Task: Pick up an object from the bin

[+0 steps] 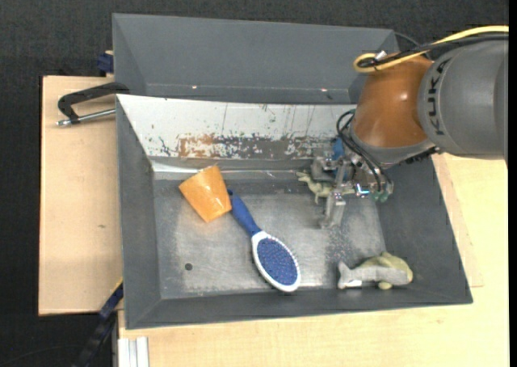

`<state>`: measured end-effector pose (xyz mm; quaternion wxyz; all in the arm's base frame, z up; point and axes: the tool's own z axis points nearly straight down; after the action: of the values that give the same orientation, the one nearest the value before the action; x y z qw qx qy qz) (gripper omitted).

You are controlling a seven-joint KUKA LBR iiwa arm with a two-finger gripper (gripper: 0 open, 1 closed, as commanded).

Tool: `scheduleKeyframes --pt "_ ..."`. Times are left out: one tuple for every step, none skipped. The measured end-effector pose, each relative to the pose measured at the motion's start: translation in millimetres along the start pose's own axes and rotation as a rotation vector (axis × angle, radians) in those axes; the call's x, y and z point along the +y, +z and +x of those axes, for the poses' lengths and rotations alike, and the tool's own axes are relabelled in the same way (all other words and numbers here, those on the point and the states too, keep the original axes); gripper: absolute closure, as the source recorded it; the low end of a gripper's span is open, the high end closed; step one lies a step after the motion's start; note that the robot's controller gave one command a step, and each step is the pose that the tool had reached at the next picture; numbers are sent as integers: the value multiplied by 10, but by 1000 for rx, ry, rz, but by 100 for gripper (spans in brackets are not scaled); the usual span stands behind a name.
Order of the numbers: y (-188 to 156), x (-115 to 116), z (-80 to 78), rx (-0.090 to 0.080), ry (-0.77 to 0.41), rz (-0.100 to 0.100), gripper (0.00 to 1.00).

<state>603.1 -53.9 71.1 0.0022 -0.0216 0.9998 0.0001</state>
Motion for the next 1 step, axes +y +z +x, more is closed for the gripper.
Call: scheduleKeyframes --pt "-26 -2 -10 -3 0 0 100"
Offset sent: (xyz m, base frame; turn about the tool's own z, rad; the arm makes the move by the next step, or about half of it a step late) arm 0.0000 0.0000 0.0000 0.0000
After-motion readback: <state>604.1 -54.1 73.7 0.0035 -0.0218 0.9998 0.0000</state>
